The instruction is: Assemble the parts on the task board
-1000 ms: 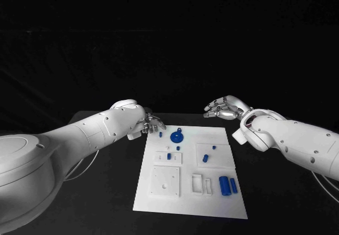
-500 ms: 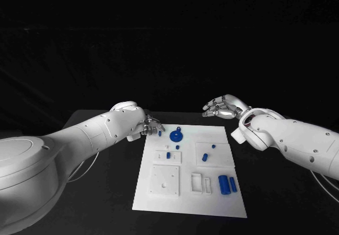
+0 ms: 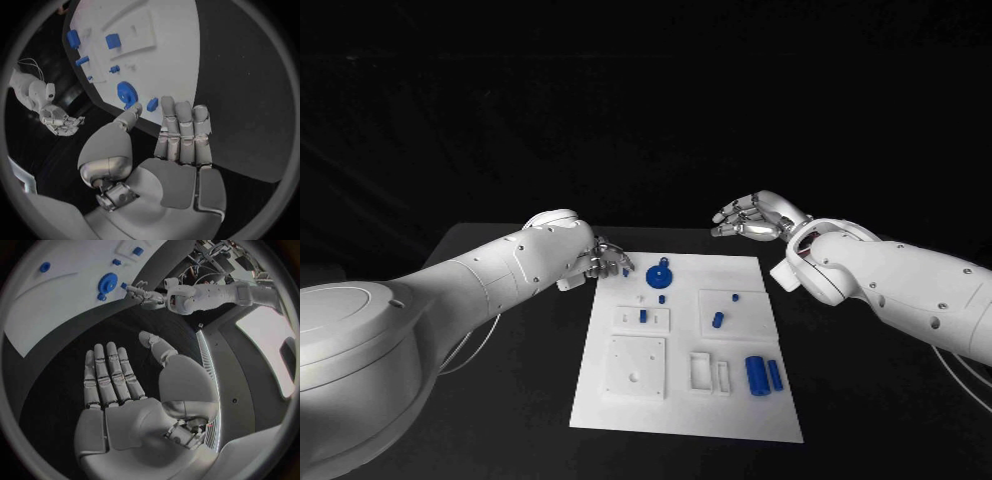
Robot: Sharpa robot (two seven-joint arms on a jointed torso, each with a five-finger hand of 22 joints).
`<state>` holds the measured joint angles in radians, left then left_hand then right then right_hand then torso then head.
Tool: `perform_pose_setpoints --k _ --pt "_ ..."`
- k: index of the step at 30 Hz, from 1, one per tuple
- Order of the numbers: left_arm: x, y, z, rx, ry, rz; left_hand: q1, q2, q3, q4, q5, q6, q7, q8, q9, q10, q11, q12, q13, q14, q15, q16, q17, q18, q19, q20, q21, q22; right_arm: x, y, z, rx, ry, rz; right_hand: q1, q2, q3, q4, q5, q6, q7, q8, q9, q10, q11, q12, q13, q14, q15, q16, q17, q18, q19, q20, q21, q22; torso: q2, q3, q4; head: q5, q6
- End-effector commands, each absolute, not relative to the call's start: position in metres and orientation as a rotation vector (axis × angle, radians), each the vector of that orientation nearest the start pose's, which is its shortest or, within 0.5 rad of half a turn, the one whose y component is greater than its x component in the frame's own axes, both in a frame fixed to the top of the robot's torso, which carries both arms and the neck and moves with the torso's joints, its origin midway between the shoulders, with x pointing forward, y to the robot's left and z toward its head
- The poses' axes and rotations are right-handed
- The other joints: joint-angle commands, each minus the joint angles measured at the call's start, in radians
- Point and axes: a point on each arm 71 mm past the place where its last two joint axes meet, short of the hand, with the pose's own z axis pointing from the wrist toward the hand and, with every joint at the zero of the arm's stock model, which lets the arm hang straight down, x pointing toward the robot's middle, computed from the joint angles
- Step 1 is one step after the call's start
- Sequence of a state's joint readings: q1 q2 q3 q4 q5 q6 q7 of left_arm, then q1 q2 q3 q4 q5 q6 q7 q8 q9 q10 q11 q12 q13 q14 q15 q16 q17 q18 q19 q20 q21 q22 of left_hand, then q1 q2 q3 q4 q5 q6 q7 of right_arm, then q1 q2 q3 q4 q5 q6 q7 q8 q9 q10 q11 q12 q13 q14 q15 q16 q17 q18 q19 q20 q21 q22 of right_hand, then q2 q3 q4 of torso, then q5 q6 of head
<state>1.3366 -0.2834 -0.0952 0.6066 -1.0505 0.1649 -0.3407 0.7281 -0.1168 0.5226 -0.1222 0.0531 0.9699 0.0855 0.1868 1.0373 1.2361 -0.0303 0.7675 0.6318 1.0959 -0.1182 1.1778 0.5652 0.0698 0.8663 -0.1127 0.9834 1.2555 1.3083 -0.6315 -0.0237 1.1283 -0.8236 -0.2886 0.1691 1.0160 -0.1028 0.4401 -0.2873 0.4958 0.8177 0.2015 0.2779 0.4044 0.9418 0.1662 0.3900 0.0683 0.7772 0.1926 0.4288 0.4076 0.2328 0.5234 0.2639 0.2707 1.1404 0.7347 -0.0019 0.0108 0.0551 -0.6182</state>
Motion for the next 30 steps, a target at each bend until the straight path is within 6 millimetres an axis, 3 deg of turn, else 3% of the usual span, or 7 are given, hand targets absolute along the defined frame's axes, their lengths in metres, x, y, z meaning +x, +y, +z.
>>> perform_pose_setpoints --k 1,20,30 --pt "0.6232 0.1879 -0.1913 -0.320 2.135 -0.299 0.000 0.007 0.001 -0.006 -0.003 -0.008 -0.002 0.006 -0.002 -0.005 0.003 -0.005 0.001 -0.007 -0.001 0.000 0.002 -0.016 -0.008 -0.099 -0.005 0.002 0.5720 -0.2068 -0.1375 0.330 1.551 0.994 -0.008 0.000 -0.001 -0.001 0.004 -0.007 0.003 -0.002 -0.001 -0.002 0.000 -0.005 0.000 -0.006 0.001 -0.003 -0.002 0.003 -0.008 0.000 -0.005 0.001 0.001 -0.0003 -0.0006 -0.002 -0.002" --pt "0.6243 0.1867 -0.1914 -0.338 2.136 -0.314 -0.003 0.018 -0.009 -0.004 -0.003 -0.032 0.004 -0.003 -0.020 -0.009 0.008 -0.007 0.003 -0.011 0.002 -0.001 0.001 -0.016 -0.011 -0.097 -0.009 0.003 0.5722 -0.2043 -0.1375 0.328 1.552 0.998 -0.008 0.000 -0.001 -0.001 0.004 -0.007 0.003 -0.002 -0.001 -0.002 0.000 -0.005 0.000 -0.006 0.001 -0.003 -0.002 0.003 -0.008 0.001 -0.006 0.002 0.001 0.0013 -0.0001 -0.005 -0.006" --pt "0.6243 0.1847 -0.1933 -0.340 2.139 -0.322 0.016 0.049 -0.008 -0.014 -0.003 -0.032 0.005 0.001 -0.036 -0.009 0.010 -0.008 0.005 -0.012 0.003 0.000 0.002 -0.017 -0.012 -0.096 -0.010 0.007 0.5720 -0.2033 -0.1373 0.327 1.552 1.000 -0.009 0.000 -0.001 -0.001 0.004 -0.007 0.003 -0.002 -0.002 -0.002 0.000 -0.005 0.000 -0.006 0.001 -0.003 -0.003 0.003 -0.008 0.001 -0.006 0.002 0.001 0.0004 0.0000 -0.009 -0.007"
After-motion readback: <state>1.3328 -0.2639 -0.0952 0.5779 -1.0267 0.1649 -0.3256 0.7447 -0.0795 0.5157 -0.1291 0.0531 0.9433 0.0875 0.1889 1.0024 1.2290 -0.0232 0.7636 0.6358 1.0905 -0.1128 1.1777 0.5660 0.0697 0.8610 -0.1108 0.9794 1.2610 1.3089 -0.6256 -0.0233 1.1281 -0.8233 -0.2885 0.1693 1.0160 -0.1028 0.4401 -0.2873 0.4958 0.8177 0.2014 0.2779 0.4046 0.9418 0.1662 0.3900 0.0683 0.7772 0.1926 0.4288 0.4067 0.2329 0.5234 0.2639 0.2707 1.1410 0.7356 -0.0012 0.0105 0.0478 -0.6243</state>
